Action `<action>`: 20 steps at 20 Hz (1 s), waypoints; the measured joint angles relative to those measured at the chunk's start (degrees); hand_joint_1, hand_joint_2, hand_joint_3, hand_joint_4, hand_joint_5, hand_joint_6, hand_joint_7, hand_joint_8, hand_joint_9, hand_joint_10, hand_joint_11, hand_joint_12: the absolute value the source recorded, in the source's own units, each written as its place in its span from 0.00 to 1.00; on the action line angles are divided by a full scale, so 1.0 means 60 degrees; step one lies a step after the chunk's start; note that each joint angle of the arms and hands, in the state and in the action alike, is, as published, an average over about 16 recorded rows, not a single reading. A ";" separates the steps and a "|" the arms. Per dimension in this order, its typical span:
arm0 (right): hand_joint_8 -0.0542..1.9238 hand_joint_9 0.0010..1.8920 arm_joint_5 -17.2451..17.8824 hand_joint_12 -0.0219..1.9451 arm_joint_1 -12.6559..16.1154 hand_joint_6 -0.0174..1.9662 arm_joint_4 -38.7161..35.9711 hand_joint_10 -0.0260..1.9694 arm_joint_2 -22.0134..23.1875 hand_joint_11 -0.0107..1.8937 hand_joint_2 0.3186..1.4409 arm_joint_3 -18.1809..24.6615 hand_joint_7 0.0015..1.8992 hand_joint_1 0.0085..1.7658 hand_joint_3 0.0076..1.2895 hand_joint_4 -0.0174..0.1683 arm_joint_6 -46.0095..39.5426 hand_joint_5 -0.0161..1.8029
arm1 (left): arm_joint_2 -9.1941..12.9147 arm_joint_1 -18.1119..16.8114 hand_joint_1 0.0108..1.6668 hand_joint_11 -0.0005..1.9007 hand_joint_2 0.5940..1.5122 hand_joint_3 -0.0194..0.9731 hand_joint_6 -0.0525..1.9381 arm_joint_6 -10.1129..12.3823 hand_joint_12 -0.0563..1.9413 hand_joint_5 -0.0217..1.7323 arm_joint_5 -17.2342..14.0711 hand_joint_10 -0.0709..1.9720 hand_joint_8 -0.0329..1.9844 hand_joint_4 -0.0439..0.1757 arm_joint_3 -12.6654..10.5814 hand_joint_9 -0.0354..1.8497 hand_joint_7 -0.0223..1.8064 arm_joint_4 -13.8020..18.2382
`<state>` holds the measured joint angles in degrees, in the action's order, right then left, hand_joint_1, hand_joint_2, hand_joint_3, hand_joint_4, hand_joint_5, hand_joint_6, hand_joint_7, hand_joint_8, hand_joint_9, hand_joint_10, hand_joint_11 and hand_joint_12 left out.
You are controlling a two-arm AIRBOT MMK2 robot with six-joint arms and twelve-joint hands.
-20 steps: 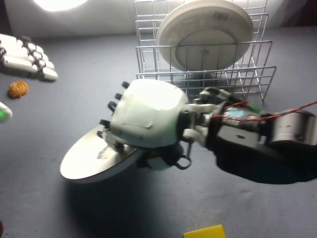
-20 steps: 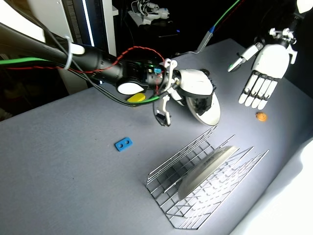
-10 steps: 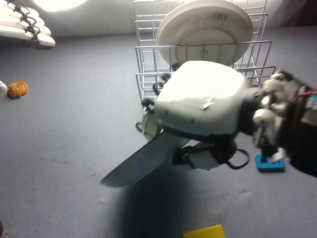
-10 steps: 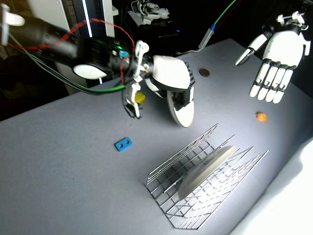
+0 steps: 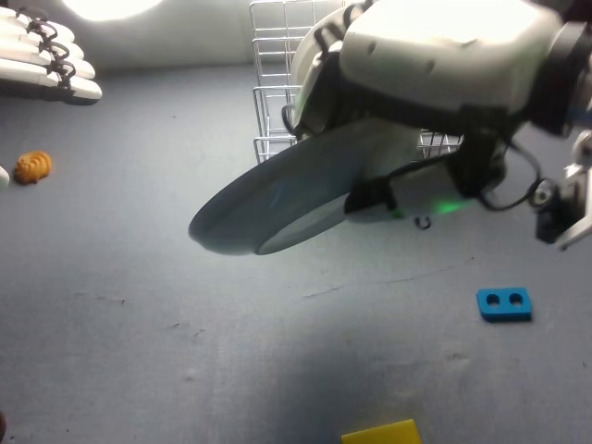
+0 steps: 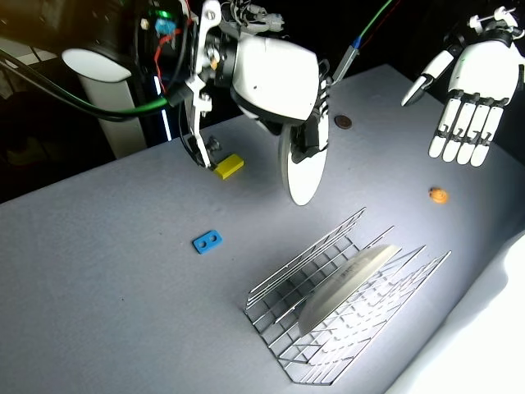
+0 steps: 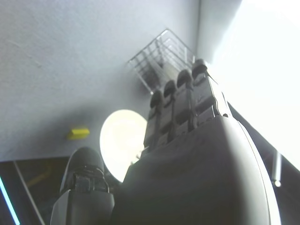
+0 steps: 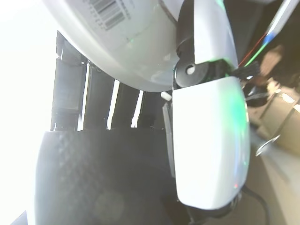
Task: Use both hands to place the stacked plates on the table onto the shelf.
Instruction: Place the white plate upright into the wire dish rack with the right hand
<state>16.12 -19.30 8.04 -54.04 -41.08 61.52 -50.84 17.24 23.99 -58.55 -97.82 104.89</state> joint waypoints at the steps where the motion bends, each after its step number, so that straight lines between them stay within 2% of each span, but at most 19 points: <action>1: 0.11 0.71 -0.0155 0.38 0.0214 0.32 -0.0420 0.13 0.0110 0.58 0.52 -0.0044 0.73 0.72 0.01 0.06 -0.0693 0.63 | 0.0002 -0.0008 0.00 0.01 0.68 0.03 0.03 -0.0001 0.04 0.05 -0.0002 0.04 0.02 0.21 0.0015 0.03 0.04 0.0015; 6: 0.16 0.71 -0.0915 0.38 0.1200 0.34 -0.2663 0.09 0.0498 0.58 0.52 -0.0459 0.71 0.73 0.01 0.05 -0.4398 0.62 | 0.0009 -0.0029 0.00 0.01 0.68 0.03 0.03 -0.0001 0.04 0.05 0.0010 0.04 0.02 0.21 0.0077 0.03 0.04 0.0051; 11: 0.19 0.73 -0.1468 0.38 0.1823 0.34 -0.4758 0.05 0.0629 0.58 0.52 -0.1085 0.70 0.73 0.01 0.05 -0.7878 0.62 | 0.0017 -0.0013 0.00 0.01 0.68 0.03 0.03 -0.0001 0.04 0.05 0.0024 0.04 0.02 0.21 0.0123 0.03 0.04 0.0098; 17: 0.24 0.74 -0.1893 0.38 0.2230 0.33 -0.4914 0.01 0.0546 0.58 0.52 -0.1865 0.68 0.73 0.01 0.06 -0.9236 0.62 | 0.0026 0.0012 0.00 0.01 0.68 0.03 0.04 -0.0001 0.04 0.05 0.0027 0.04 0.02 0.21 0.0159 0.04 0.05 0.0150; 20: 0.24 0.73 -0.2001 0.39 0.2235 0.32 -0.4833 0.07 0.0410 0.57 0.52 -0.2252 0.68 0.73 0.01 0.07 -0.9448 0.63 | 0.0028 0.0023 0.00 0.01 0.68 0.03 0.03 -0.0001 0.04 0.05 0.0031 0.04 0.02 0.21 0.0164 0.04 0.05 0.0157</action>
<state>4.11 -5.89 -20.96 -51.59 -54.59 4.83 -50.68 17.38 23.99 -58.37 -96.83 105.84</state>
